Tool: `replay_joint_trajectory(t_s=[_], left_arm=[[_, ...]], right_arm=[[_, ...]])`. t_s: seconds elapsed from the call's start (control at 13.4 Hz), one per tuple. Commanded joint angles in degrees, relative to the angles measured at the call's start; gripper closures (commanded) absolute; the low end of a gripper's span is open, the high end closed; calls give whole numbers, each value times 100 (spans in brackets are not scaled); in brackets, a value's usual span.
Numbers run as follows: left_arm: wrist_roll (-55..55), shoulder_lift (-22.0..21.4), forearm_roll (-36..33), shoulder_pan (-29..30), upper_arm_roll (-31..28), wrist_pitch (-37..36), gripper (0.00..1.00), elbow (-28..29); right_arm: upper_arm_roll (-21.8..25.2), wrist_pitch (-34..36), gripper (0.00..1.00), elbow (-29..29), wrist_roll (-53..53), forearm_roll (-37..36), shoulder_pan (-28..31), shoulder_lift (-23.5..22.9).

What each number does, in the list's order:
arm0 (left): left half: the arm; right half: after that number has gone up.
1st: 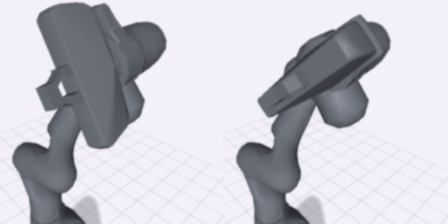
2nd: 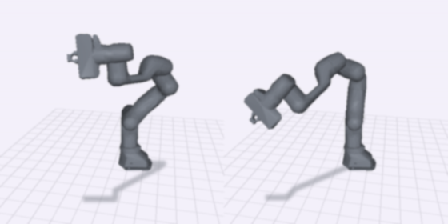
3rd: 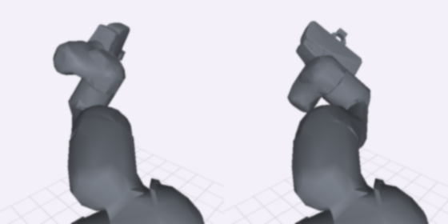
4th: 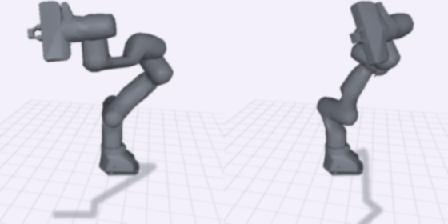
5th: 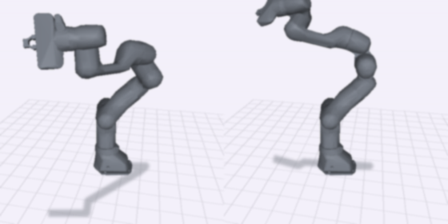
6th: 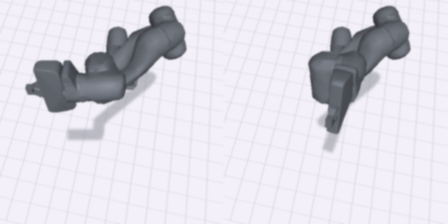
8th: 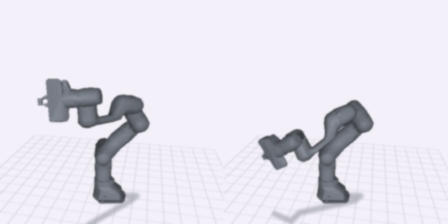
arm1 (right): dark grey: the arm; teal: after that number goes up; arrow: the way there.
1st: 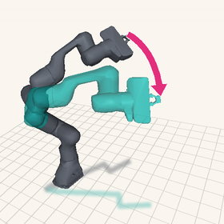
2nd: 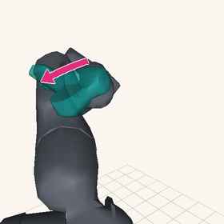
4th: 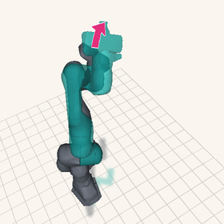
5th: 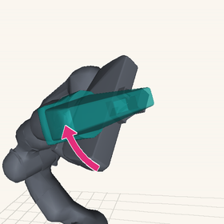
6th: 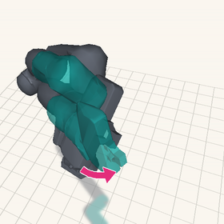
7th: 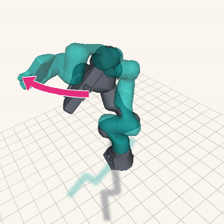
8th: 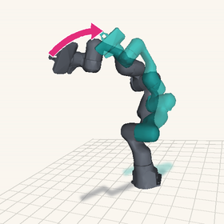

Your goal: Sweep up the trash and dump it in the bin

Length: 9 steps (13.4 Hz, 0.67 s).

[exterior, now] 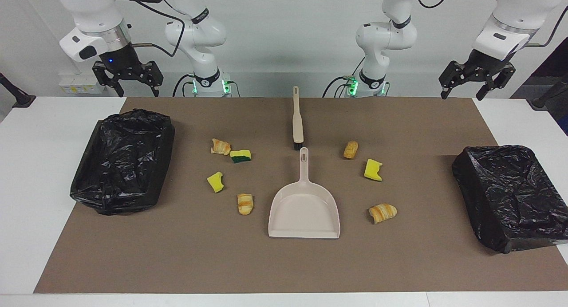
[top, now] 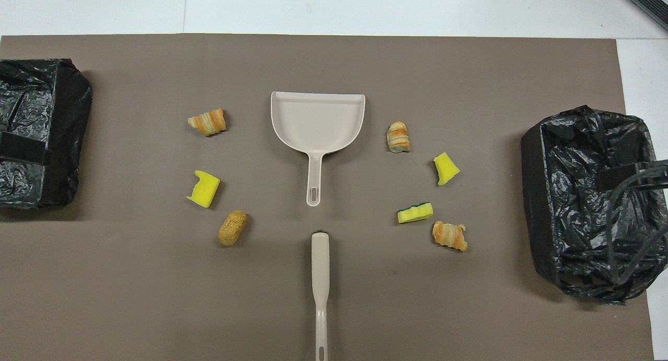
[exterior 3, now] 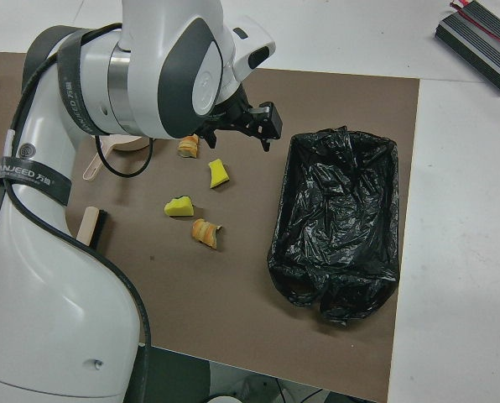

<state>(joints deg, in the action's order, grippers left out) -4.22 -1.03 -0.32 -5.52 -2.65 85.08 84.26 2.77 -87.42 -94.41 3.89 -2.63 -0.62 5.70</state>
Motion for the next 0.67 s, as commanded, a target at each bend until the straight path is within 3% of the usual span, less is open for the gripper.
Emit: replay_joint_trajectory(t_s=[0.0, 0.37, 0.6], left_arm=[[9, -143, 85, -19, 18, 35, 0, 152], [18, -160, 120, -63, 334, 87, 0, 187], [27, -186, 251, -379, 432, 158, 0, 240]], right_arm=[[-14, 85, 0, -95, -55, 35, 36, 124], [-31, -406, 0, -148, -405, 35, -140, 28], [-40, -355, 0, 0, -442, 87, -166, -104]])
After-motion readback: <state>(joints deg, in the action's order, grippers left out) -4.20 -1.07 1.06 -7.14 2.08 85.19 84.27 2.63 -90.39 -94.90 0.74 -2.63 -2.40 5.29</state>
